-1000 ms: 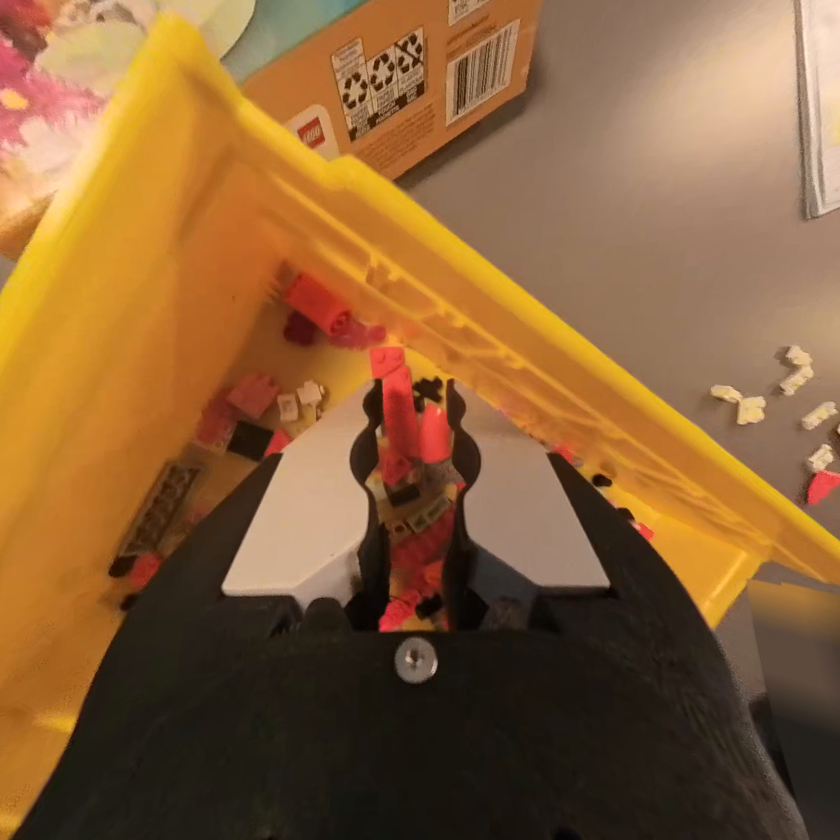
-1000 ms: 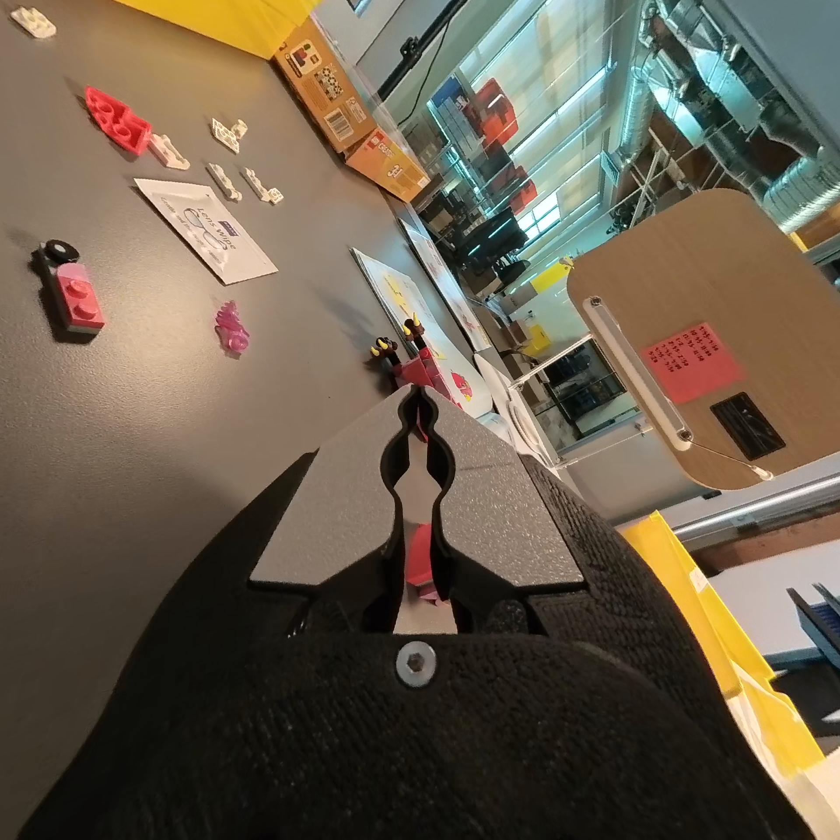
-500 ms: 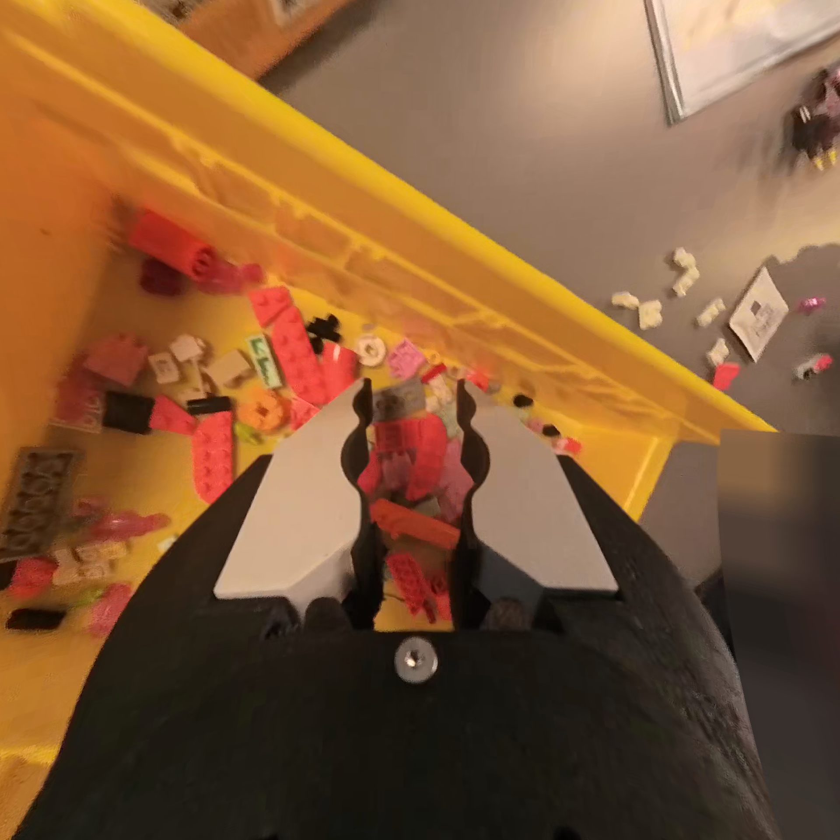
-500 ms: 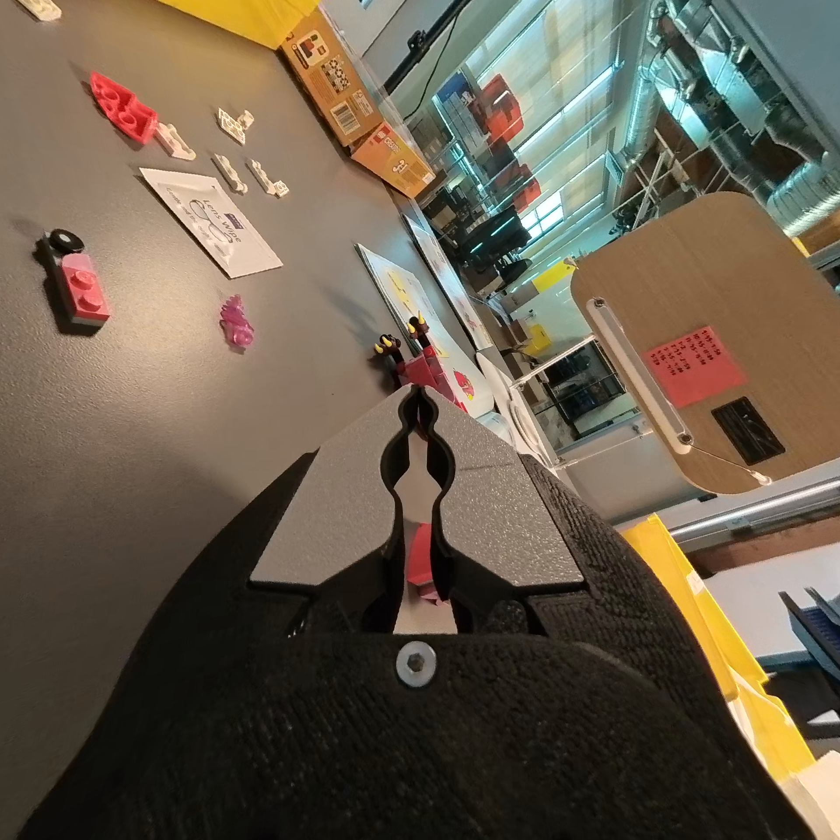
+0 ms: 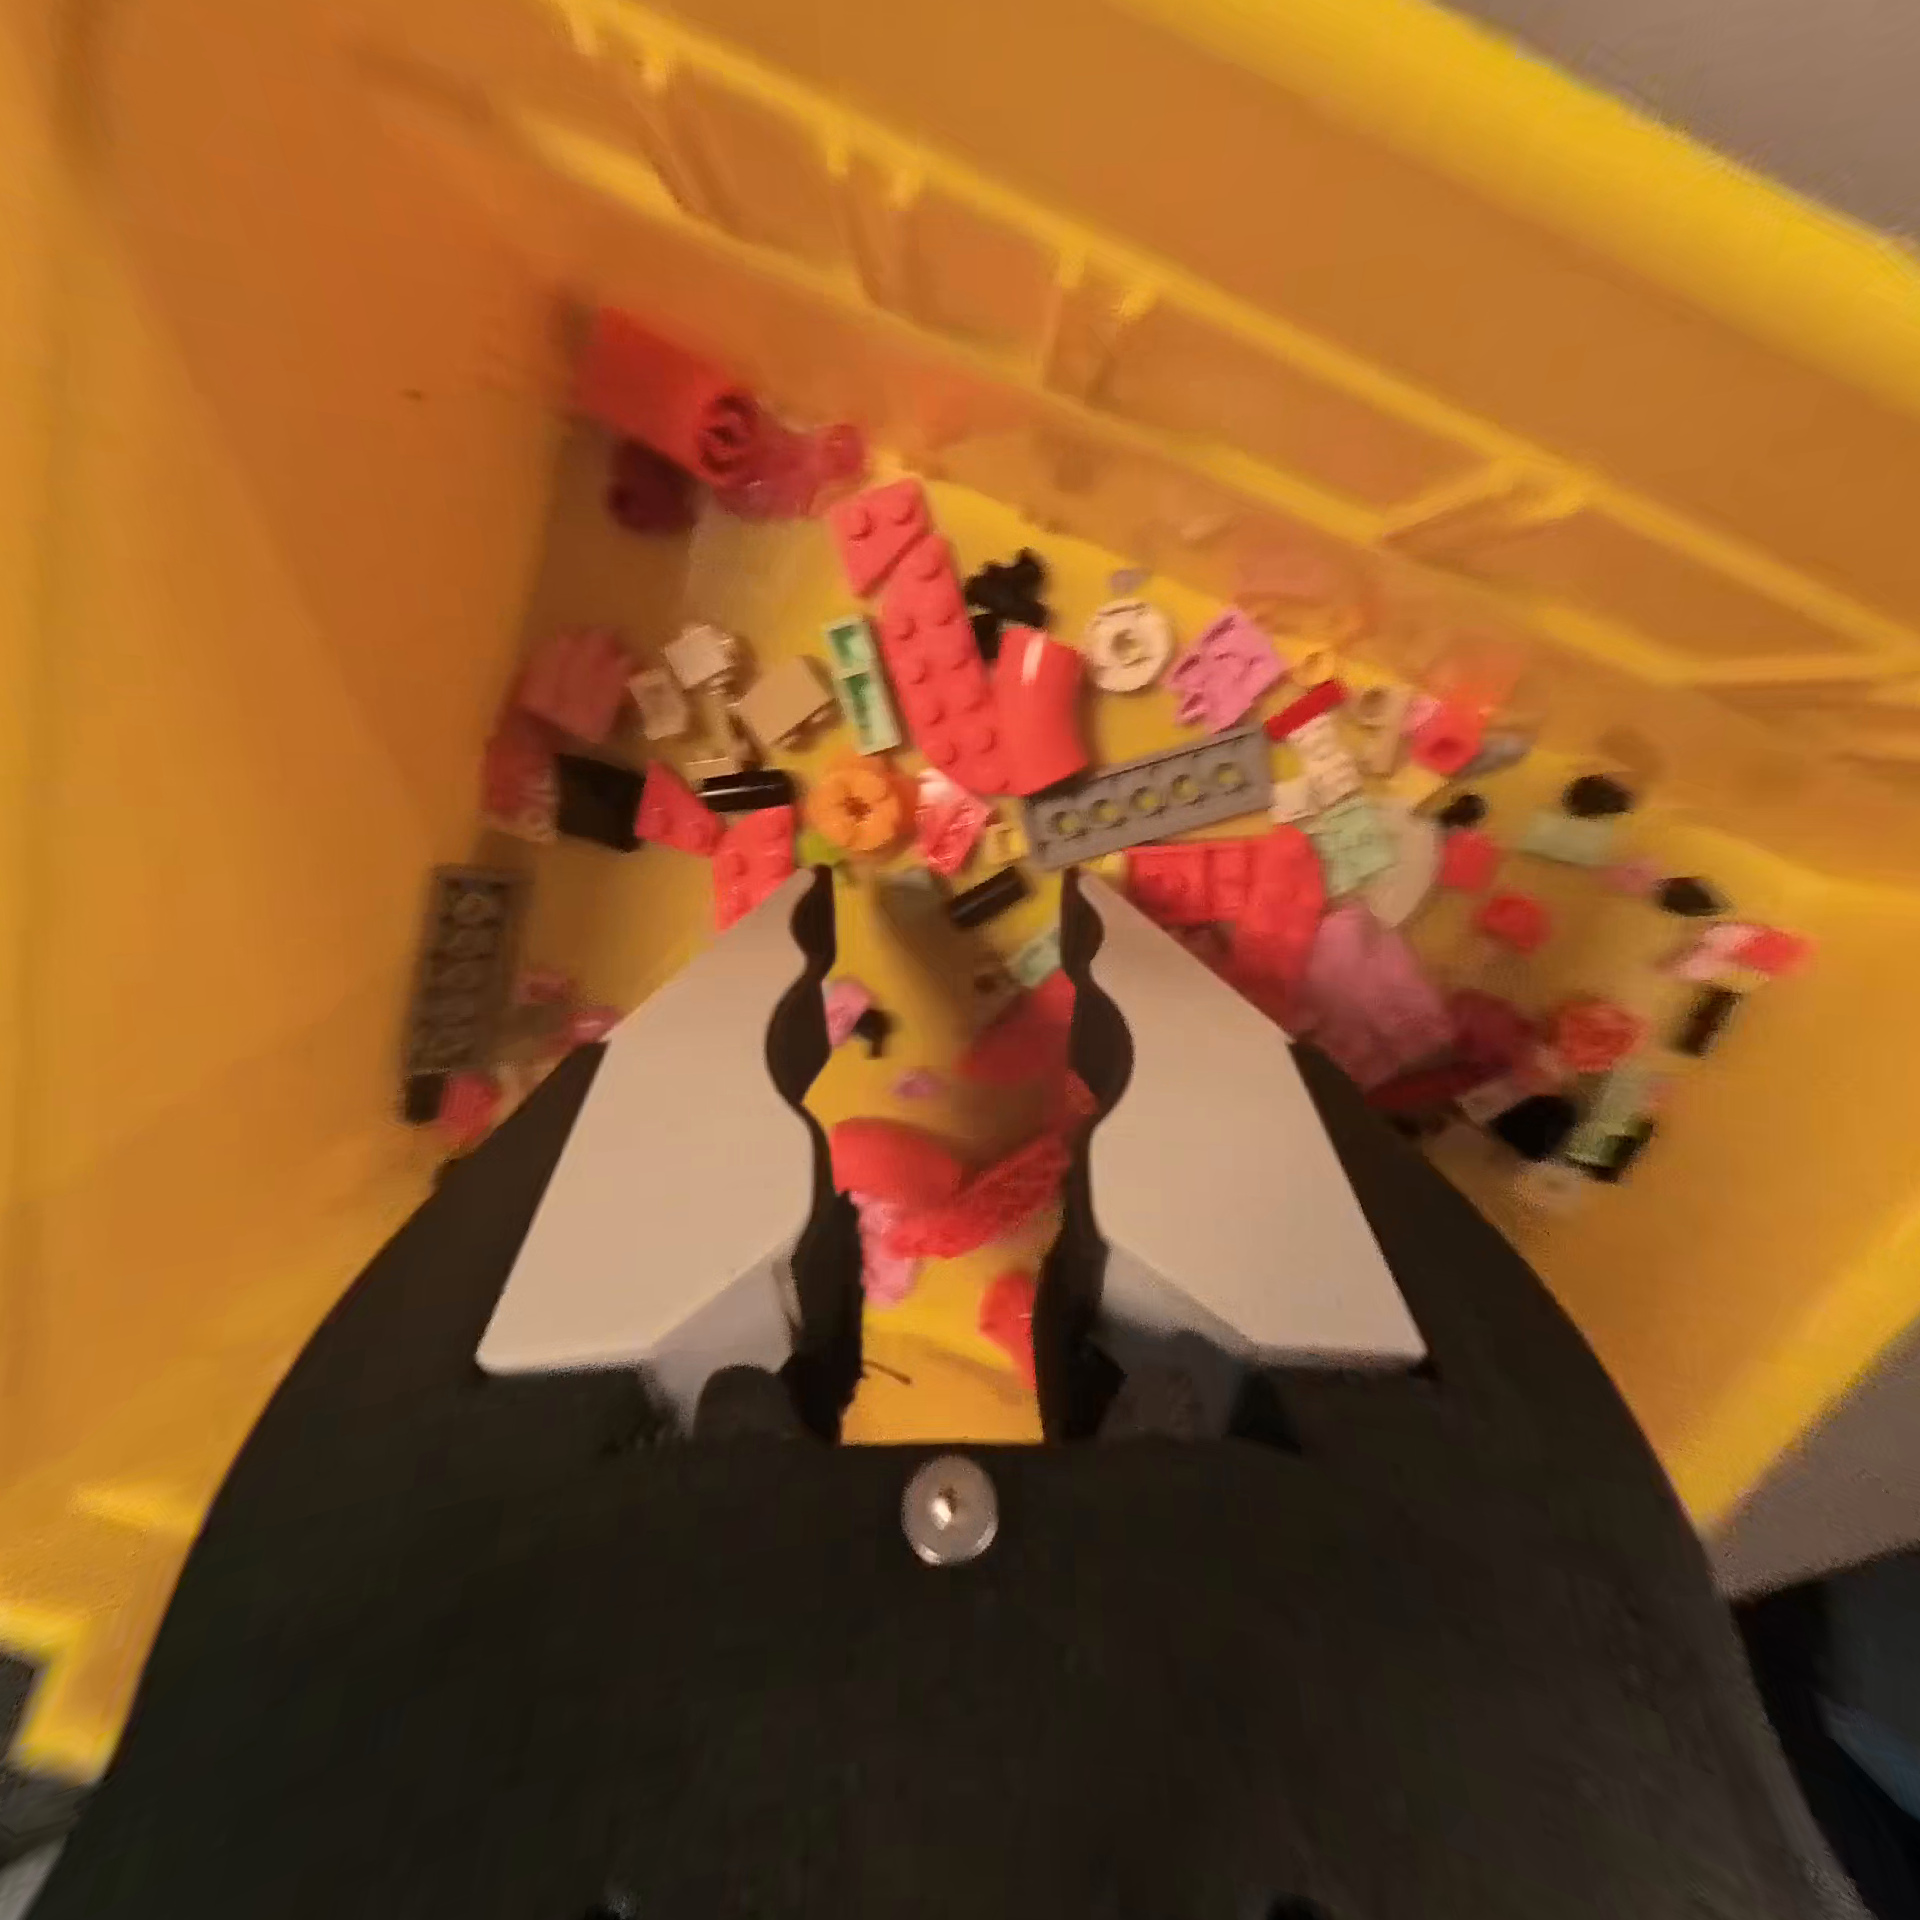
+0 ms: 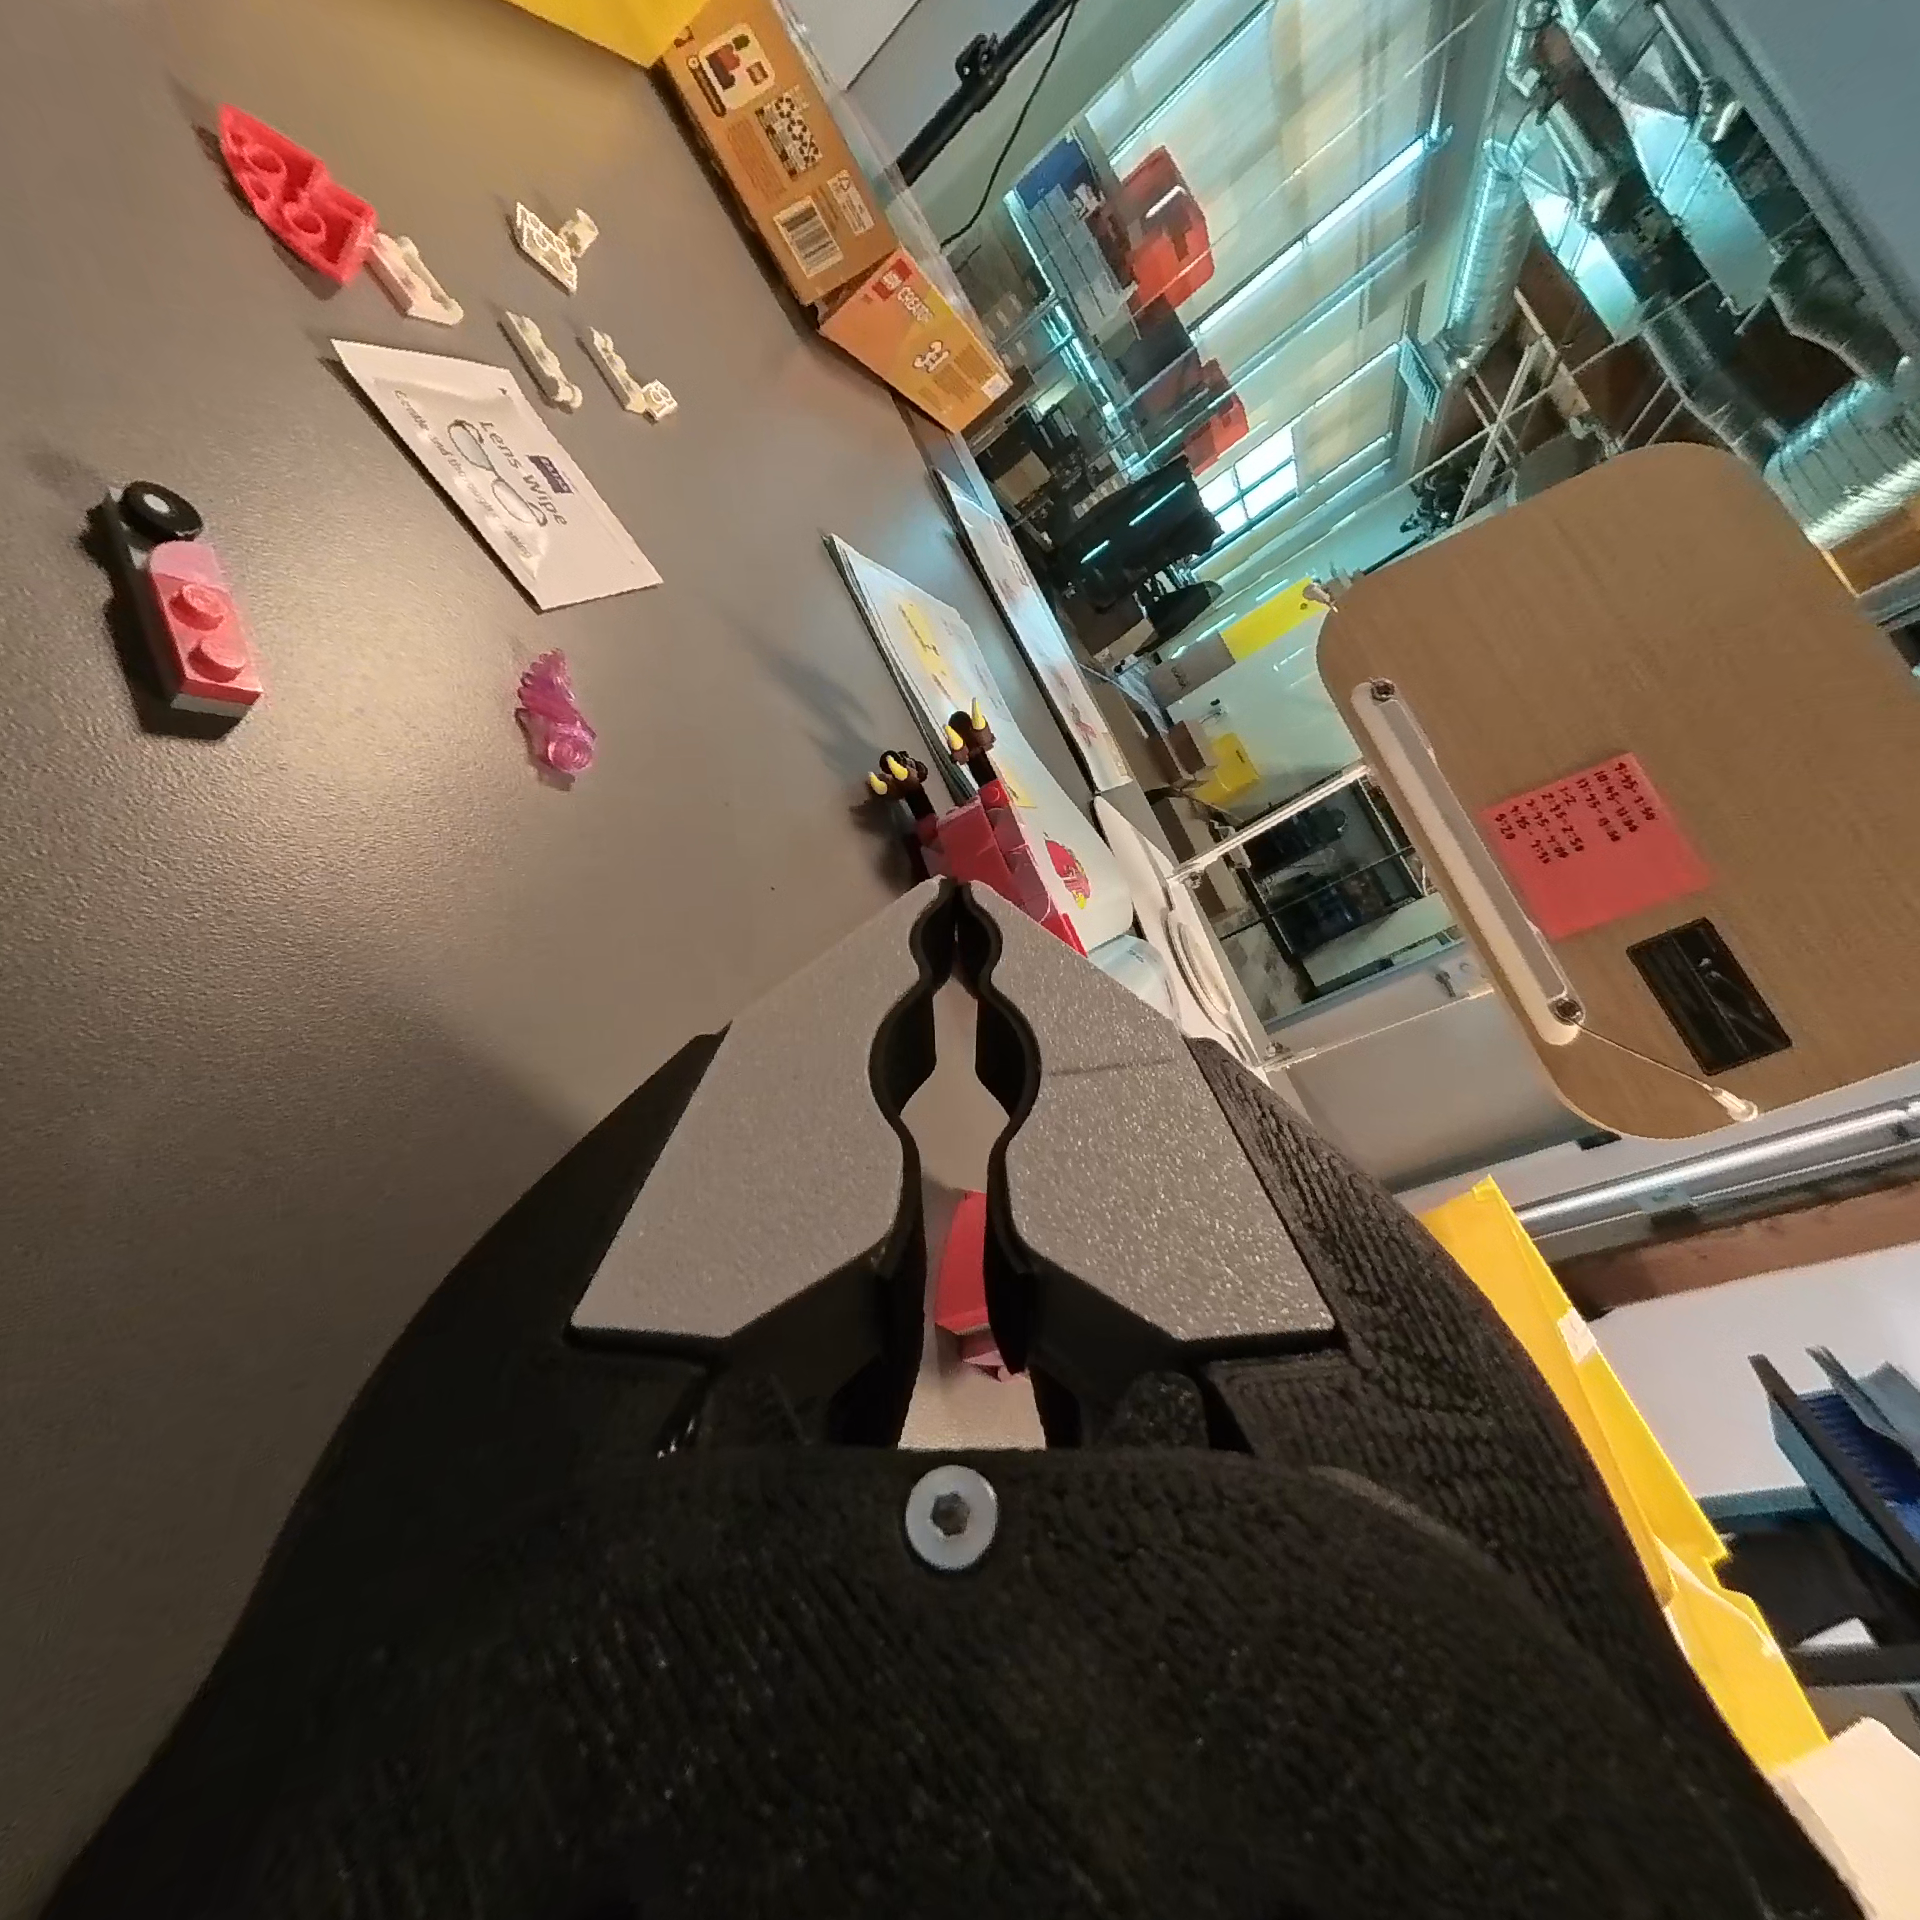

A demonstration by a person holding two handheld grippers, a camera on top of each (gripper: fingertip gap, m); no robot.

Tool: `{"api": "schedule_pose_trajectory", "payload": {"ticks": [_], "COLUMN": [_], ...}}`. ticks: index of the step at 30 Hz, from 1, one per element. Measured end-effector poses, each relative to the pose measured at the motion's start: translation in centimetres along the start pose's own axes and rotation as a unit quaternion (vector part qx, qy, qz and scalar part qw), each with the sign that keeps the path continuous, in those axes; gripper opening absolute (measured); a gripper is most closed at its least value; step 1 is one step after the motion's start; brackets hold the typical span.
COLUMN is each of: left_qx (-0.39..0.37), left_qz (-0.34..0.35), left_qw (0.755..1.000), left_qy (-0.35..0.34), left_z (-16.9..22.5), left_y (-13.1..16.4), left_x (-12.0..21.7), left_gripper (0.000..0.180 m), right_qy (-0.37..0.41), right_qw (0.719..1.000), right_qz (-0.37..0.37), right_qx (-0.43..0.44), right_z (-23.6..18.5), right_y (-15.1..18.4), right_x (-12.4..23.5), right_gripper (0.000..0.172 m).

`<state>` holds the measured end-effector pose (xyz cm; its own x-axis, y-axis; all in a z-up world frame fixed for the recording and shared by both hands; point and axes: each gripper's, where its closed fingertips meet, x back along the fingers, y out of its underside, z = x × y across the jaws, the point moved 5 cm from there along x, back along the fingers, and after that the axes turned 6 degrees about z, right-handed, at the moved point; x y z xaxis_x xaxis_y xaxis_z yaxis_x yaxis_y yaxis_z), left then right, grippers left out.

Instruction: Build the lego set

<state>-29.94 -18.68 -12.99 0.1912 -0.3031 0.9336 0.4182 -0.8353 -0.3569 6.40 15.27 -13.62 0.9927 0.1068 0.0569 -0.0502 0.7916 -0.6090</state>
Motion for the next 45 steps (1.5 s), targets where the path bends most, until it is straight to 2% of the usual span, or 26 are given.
{"api": "schedule_pose_trajectory", "payload": {"ticks": [3, 5, 8, 14, 18, 22, 25, 29, 32, 34, 38, 41, 43, 45], "left_qx": [0.085, 0.115, 0.108, 0.088, 0.076, 0.036, 0.037, 0.053, 0.036, 0.018, 0.005, -0.004, -0.003, -0.006], "left_qz": [0.023, 0.002, -0.029, -0.024, -0.019, -0.012, 0.003, -0.001, -0.023, -0.032, -0.016, 0.001, 0.014, 0.008], "left_qw": [0.989, 0.983, 0.984, 0.988, 0.989, 0.985, 0.977, 0.983, 0.981, 0.981, 0.991, 0.997, 0.995, 0.991], "left_qy": [0.116, 0.142, 0.142, 0.123, 0.126, 0.17, 0.211, 0.174, 0.191, 0.188, 0.132, 0.08, 0.1, 0.131], "left_z": [1.9, 2.4, 2.8, 3.2, 3.9, 5.7, 6.8, 5.7, 6.2, 6.2, 4.8, 3.7, 4.1, 4.7], "left_y": [-0.6, -0.4, 0.3, -0.1, -0.2, -0.4, -0.9, -0.9, -0.3, 0.0, -0.4, -0.6, -0.7, -0.4], "left_x": [0.2, -0.1, -0.9, -0.8, -0.7, -0.8, -0.4, -0.2, -0.3, -0.7, -0.6, -0.4, 0.0, 0.3], "left_gripper": [0.025, 0.023, 0.018, 0.033, 0.034, 0.04, 0.043, 0.035, 0.019, 0.02, 0.022, 0.016, 0.011, 0.014], "right_qy": [-0.001, -0.001, -0.002, -0.003, -0.003, -0.004, -0.005, -0.006, -0.007, -0.007, -0.008, -0.007, -0.008, -0.008], "right_qw": [1.0, 1.0, 1.0, 1.0, 1.0, 1.0, 1.0, 1.0, 1.0, 1.0, 1.0, 1.0, 1.0, 1.0], "right_qz": [-0.001, -0.001, -0.001, 0.0, 0.001, 0.002, 0.002, 0.001, 0.0, 0.0, 0.0, 0.0, 0.0, 0.001], "right_qx": [0.0, 0.001, 0.002, 0.002, 0.002, 0.002, 0.002, 0.003, 0.003, 0.004, 0.005, 0.005, 0.005, 0.005], "right_z": [0.0, 0.0, 0.0, -0.1, -0.1, -0.1, -0.1, -0.1, -0.2, -0.2, -0.2, -0.2, -0.2, -0.2], "right_y": [0.0, 0.0, 0.0, 0.0, -0.1, -0.1, -0.1, -0.1, -0.1, -0.1, -0.1, -0.1, -0.1, -0.1], "right_x": [0.0, 0.0, 0.0, 0.0, 0.1, 0.1, 0.1, 0.1, 0.0, 0.0, 0.0, 0.0, 0.0, 0.0], "right_gripper": [0.0, 0.0, 0.0, 0.0, 0.0, 0.0, 0.0, 0.0, 0.0, 0.0, 0.0, 0.0, 0.0, 0.0]}}
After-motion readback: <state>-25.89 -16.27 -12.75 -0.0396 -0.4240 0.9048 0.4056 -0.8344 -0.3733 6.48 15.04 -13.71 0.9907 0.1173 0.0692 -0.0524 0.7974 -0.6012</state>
